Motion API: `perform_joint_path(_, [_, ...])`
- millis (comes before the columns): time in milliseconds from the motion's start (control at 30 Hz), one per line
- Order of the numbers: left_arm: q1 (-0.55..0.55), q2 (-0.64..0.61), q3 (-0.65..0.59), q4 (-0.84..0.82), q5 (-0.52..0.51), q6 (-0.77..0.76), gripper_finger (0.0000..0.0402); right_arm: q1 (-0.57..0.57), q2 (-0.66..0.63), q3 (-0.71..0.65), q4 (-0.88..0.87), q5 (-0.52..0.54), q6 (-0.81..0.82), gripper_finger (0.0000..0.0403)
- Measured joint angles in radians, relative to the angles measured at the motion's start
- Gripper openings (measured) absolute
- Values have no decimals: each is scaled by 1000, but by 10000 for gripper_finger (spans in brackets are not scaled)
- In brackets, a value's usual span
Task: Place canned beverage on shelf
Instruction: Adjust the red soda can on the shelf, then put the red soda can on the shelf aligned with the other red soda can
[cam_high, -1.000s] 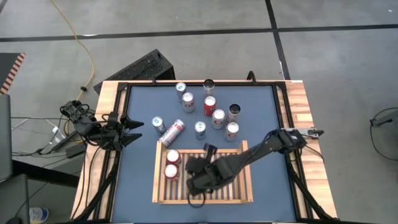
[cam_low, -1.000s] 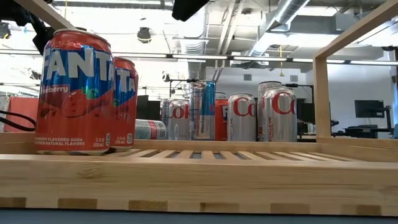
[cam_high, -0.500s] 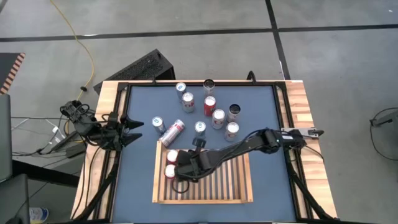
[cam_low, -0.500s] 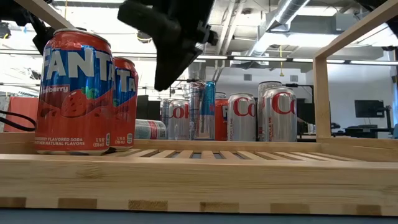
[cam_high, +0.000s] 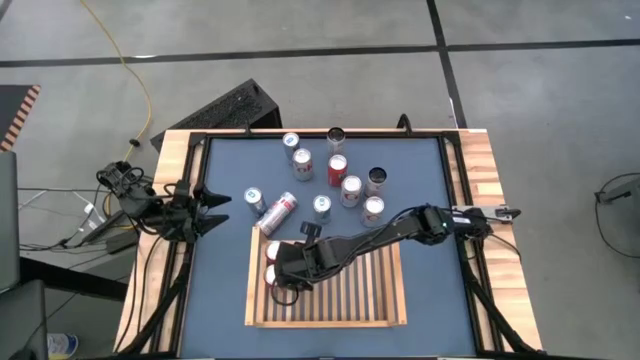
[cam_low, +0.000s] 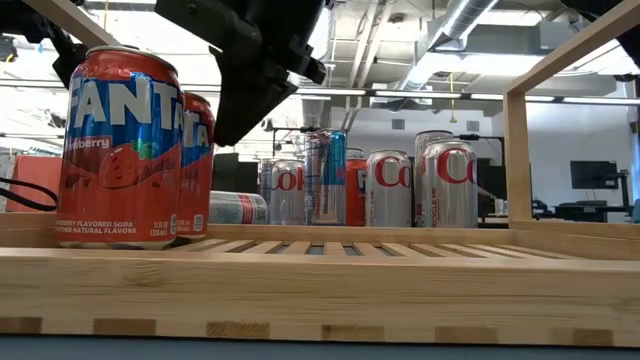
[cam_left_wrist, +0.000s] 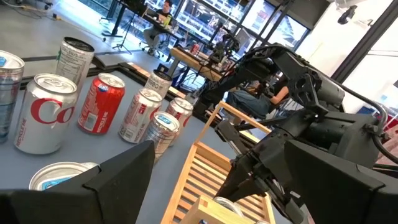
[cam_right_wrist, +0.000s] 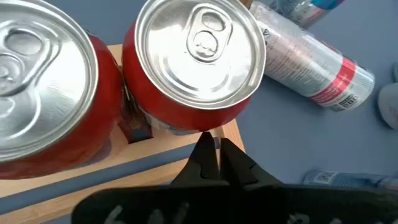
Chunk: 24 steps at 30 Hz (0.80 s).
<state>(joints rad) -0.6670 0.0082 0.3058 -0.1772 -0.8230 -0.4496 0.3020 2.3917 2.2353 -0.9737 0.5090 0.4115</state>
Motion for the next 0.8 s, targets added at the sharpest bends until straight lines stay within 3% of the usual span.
perform_joint_path(300, [0,0,0,-1,0,0,348,-1,-12,0,-111,-14,31,0])
perform_joint_path(633, [0,0,0,1,0,11,348,-18,-233,-1,-175,62,-54,3])
perform_joint_path(800, [0,0,0,1,-4,11,348,-125,-346,1,-291,13,-106,57])
